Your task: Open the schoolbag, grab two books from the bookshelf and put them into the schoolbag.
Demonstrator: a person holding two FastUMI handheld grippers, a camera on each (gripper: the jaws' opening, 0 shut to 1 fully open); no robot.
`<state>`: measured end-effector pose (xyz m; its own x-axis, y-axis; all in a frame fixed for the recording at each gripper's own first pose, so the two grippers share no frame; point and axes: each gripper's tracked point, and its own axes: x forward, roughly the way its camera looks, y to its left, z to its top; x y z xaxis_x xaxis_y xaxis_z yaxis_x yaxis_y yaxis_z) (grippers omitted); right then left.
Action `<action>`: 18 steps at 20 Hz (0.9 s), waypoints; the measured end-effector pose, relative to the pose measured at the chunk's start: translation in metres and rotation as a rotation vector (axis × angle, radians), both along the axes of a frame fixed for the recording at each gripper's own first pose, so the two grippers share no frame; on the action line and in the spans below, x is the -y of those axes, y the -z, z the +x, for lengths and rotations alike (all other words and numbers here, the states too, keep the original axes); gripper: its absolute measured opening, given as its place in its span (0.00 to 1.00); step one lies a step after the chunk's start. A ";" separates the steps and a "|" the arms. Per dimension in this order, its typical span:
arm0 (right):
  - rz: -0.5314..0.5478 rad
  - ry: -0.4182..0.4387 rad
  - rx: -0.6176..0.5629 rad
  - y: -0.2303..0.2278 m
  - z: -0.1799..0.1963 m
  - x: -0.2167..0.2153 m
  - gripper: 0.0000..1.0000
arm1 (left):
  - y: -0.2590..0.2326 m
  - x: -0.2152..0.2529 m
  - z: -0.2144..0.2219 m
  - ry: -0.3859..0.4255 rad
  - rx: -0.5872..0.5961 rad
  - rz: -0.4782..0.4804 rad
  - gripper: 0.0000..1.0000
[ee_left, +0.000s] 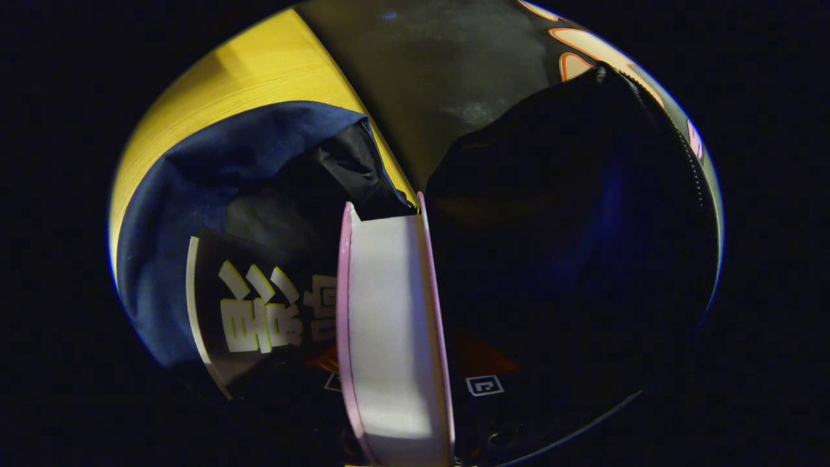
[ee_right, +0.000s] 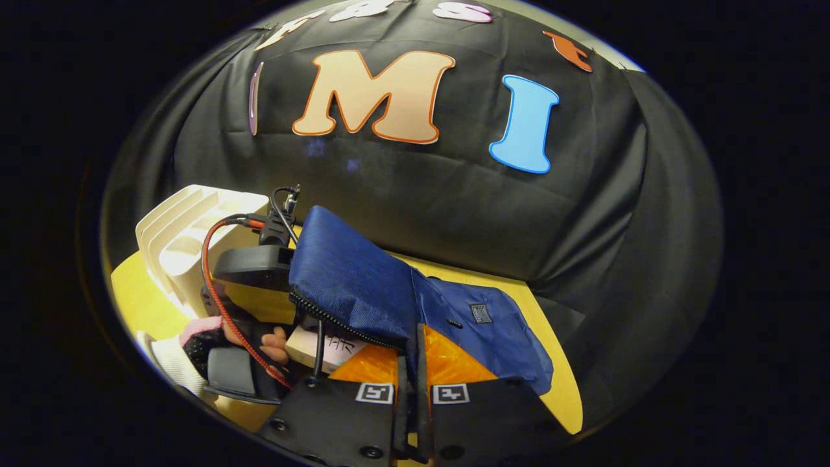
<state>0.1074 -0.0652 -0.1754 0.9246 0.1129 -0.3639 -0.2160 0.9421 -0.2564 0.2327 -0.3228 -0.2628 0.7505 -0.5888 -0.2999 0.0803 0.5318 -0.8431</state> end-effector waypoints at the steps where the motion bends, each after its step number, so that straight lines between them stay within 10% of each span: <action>1: 0.001 0.000 0.001 0.000 0.001 -0.001 0.08 | 0.000 -0.001 -0.001 0.001 0.004 0.021 0.42; 12: 0.013 0.016 -0.007 0.002 0.000 0.005 0.06 | -0.019 -0.044 -0.043 -0.025 -0.054 0.192 0.56; 18: 0.010 0.024 -0.019 0.004 -0.002 0.006 0.10 | -0.038 -0.069 -0.088 0.019 -0.062 0.357 0.81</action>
<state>0.1053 -0.0710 -0.1798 0.9200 0.0949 -0.3802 -0.1983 0.9496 -0.2428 0.1446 -0.2541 -0.2244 0.7144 -0.4525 -0.5337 0.0472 0.7922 -0.6085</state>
